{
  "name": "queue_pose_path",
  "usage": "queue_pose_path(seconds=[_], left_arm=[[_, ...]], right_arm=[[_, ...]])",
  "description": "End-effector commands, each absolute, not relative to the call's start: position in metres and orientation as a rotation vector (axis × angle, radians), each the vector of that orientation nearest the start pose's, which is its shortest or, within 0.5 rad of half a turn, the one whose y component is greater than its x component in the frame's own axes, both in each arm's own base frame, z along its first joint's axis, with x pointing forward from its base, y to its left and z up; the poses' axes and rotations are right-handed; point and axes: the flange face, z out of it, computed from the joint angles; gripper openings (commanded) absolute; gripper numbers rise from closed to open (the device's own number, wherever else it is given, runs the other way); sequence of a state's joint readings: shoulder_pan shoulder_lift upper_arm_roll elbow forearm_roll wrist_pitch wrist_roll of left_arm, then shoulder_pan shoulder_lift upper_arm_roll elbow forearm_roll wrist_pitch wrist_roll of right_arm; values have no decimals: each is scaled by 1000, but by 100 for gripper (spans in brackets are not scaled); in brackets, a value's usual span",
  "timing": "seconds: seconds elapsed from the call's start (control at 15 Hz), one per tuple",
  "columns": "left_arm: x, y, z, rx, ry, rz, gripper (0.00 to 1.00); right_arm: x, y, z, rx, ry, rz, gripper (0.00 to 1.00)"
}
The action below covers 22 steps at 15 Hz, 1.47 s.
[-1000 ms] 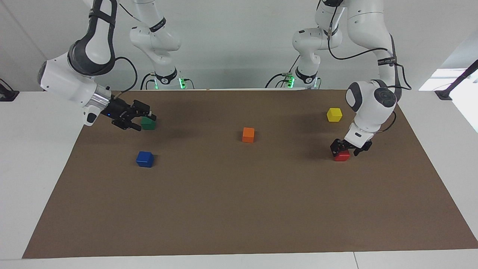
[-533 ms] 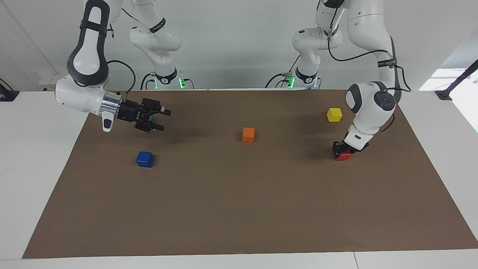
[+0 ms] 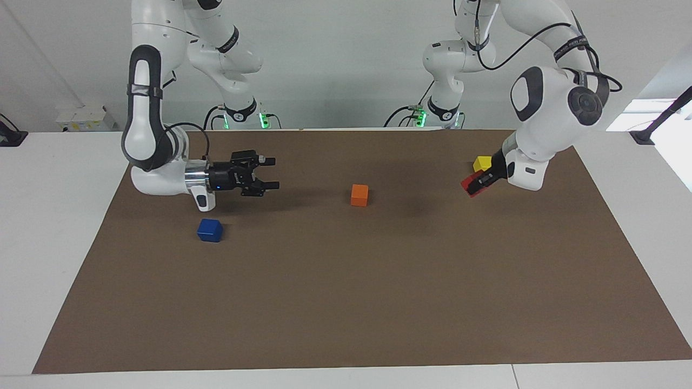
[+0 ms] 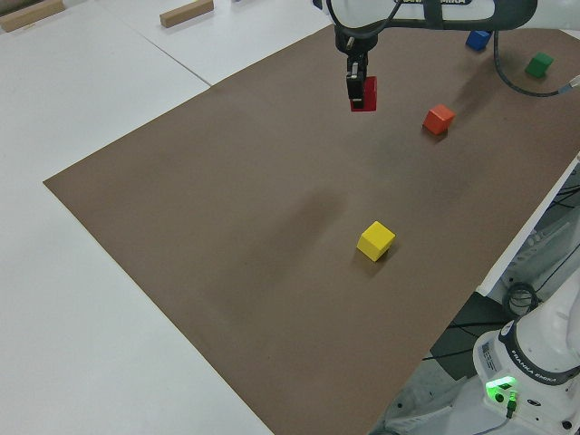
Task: Transfer red block to right arm and stack on blue block
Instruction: 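Carry the red cube toward the center while the right gripper approaches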
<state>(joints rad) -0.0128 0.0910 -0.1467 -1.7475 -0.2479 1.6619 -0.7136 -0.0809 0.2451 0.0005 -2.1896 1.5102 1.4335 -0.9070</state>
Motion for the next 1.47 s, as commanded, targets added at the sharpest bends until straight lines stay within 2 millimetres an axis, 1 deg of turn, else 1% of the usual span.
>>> queue_pose_path(seconds=[0.0, 0.07, 0.13, 0.2, 0.27, 0.33, 0.47, 0.53, 0.6, 0.73, 0.8, 0.87, 0.93, 1.0, 1.07, 1.13, 1.27, 1.33, 1.4], left_arm=[[529, -141, 548, -3067, -1346, 580, 0], [524, -153, 557, -3032, -1474, 641, 0], [518, -174, 563, -2979, -1601, 721, 0], [511, -194, 568, -2903, -1703, 764, 0], [504, -210, 570, -2851, -1756, 783, 0], [501, -222, 571, -2825, -1814, 808, 0], [503, -234, 572, -2722, -2057, 960, 0], [503, -243, 573, -2681, -2155, 1007, 0], [498, -257, 571, -2659, -2198, 1038, 0], [488, -276, 571, -2635, -2282, 1080, 0], [479, -286, 570, -2613, -2330, 1089, 0], [474, -292, 570, -2573, -2397, 1092, 0], [469, -303, 569, -2526, -2465, 1096, 0], [465, -313, 571, -2487, -2517, 1096, 0], [463, -318, 573, -2461, -2548, 1099, 0], [458, -325, 574, -2468, -2541, 1102, 0], [454, -332, 577, -2489, -2542, 1095, 0], [450, -335, 575, -2495, -2542, 1088, 0], [448, -334, 570, -2486, -2558, 1072, 0]], right_arm=[[523, 104, 337, -1361, -71, 3, 100], [523, 112, 340, -1317, -57, -1, 100], [524, 123, 340, -1265, -50, 4, 100], [523, 132, 336, -1220, -39, 14, 100], [523, 141, 337, -1166, -38, 19, 100], [522, 150, 334, -1117, -28, 28, 100], [518, 166, 336, -1040, -25, 34, 100], [517, 171, 338, -1016, -21, 34, 100], [515, 180, 336, -969, -14, 41, 100], [513, 196, 332, -895, 2, 45, 100], [511, 204, 333, -868, 5, 46, 100], [509, 218, 337, -840, 8, 50, 100], [508, 225, 331, -830, 23, 54, 100], [508, 231, 320, -828, 34, 68, 100], [508, 232, 315, -815, 36, 79, 100], [508, 234, 310, -803, 41, 81, 100], [509, 236, 311, -796, 36, 83, 100], [510, 238, 313, -795, 34, 81, 100], [511, 244, 317, -775, 37, 74, 100]])
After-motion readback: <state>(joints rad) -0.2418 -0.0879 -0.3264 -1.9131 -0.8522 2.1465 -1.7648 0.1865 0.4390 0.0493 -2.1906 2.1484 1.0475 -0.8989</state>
